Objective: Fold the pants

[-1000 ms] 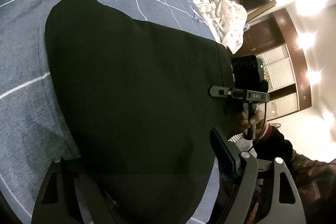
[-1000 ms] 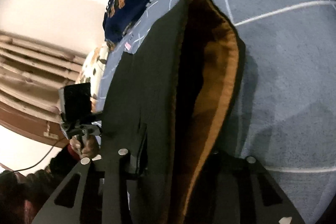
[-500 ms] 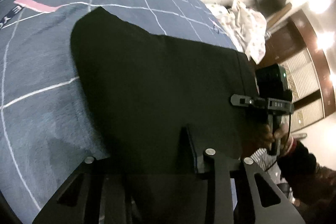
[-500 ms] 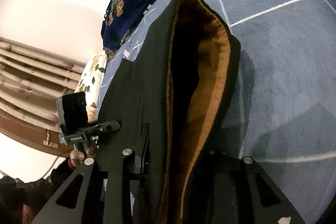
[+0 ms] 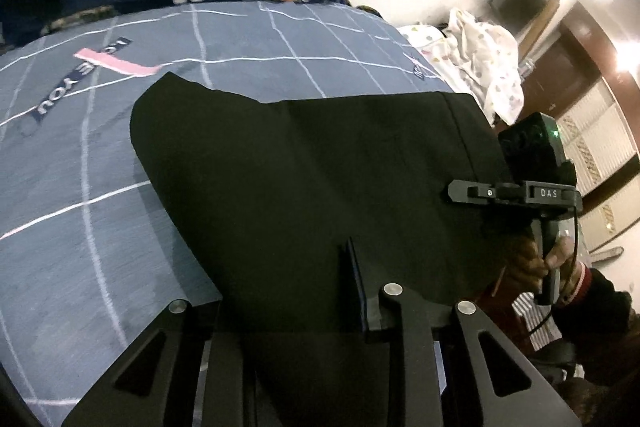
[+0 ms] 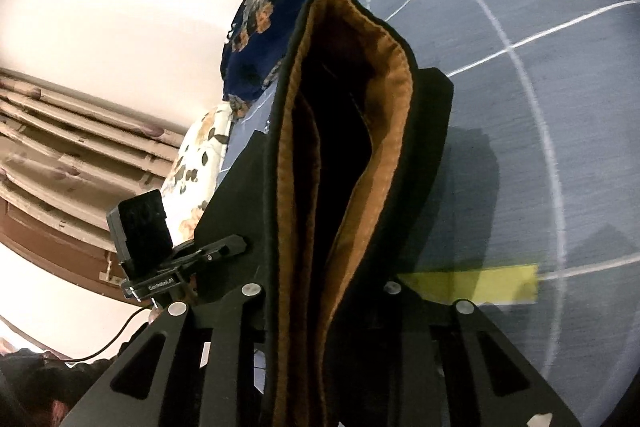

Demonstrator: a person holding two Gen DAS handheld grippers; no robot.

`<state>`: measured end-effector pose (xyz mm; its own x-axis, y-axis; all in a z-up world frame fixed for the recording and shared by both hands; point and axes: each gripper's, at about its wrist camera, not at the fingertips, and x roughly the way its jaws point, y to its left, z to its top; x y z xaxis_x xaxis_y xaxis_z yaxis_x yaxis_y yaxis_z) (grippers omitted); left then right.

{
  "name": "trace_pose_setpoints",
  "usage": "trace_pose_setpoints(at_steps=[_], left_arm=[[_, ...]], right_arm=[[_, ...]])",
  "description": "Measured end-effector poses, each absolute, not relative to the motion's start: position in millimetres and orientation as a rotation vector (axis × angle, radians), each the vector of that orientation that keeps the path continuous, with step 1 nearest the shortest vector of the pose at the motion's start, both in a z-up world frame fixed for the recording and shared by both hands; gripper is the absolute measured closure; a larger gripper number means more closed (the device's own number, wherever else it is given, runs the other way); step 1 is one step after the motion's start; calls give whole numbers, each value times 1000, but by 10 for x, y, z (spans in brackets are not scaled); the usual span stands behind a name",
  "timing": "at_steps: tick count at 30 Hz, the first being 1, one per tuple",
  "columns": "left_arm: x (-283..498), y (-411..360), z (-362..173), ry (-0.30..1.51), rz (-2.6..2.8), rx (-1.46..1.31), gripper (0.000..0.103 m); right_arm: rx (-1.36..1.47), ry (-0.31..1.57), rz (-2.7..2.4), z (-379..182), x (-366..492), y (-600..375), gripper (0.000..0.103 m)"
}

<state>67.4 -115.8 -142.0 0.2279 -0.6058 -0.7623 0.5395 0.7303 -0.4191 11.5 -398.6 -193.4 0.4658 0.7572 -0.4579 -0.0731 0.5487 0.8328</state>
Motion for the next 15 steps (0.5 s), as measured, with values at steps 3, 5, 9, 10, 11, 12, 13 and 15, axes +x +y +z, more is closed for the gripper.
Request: trace_pose_setpoints(at_steps=[3,5,9,10,11,12,13,15], left_arm=[[630,-1006,-1385,1066,-762,-75,78],[599,-919,-1362,1055,-747,-72,78],[528,-810,-1289,1030,-714,-51,78],[513,-784,-1269,1024,-705,-48,78],[500,-763,-1256,1021,-699,-46,78],[485,-735,-1234,1014,-692,-45,78],[481,-706,-1213,1006,-683,-45,78],[480,-653,-1173,997,-672,-46,78]], right_arm=[[843,962,611,-1917,156,-3856,80],[842,967,621,-1896,202,-3782,80],[823,979,637,-1835,341,-3637,80],[821,980,641,-1825,364,-3615,80],[819,978,645,-1811,387,-3592,80],[821,977,650,-1802,410,-3577,80],[820,976,654,-1799,414,-3570,80],[815,973,661,-1779,457,-3531,80]])
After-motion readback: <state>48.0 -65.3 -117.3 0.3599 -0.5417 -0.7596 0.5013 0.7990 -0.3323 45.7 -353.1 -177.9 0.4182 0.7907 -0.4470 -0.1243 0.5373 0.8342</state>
